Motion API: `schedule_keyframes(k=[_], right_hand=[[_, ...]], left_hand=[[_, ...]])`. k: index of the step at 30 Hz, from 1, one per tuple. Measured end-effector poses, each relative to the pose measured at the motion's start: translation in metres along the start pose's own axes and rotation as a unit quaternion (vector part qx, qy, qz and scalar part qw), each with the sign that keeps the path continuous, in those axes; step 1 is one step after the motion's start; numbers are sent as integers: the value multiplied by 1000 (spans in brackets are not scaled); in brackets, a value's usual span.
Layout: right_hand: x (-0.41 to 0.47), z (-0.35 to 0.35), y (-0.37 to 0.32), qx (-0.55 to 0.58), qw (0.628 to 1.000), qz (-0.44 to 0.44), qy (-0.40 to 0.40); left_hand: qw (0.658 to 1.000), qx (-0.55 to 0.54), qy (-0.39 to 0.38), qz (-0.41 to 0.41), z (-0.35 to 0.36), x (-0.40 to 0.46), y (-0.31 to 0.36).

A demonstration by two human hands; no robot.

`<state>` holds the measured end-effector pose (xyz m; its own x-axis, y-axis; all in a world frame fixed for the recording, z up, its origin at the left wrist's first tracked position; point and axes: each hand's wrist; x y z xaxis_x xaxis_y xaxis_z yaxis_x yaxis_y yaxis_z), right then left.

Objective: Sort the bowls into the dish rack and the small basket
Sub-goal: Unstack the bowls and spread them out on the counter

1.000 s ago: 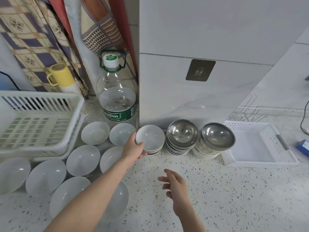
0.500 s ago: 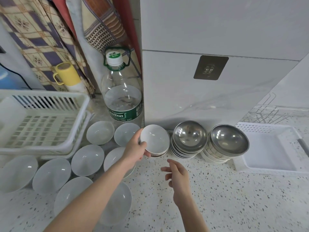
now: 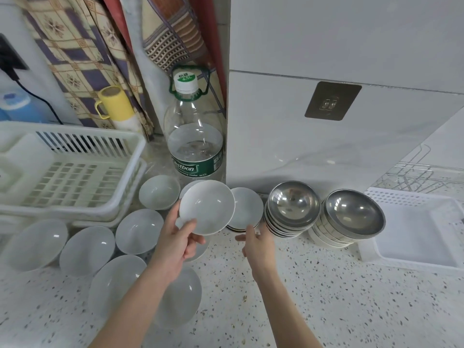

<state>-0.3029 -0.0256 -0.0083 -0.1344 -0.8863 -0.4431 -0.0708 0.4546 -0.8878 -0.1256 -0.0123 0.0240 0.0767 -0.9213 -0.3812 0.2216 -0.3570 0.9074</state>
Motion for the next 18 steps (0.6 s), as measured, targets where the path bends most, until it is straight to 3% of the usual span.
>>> schedule_keyframes(k=[7, 13, 18], right_hand=[[14, 17, -6, 7, 998, 56, 25], [23, 22, -6, -32, 995, 81, 57], [21, 24, -10, 3, 994, 95, 59]], left_hand=[[998, 24, 35, 38, -4, -22, 1], [998, 14, 52, 34, -11, -35, -4], [998, -6, 63, 31, -23, -46, -8]])
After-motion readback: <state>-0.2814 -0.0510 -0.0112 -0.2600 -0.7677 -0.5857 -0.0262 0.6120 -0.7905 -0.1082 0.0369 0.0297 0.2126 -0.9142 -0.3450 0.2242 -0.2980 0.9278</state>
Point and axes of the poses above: each hand's wrist, its own x-axis towards the middle knuckle, its own z-axis out of the palm, y = z × x, and after that the axes turned 4 degrees about -y, right-handed
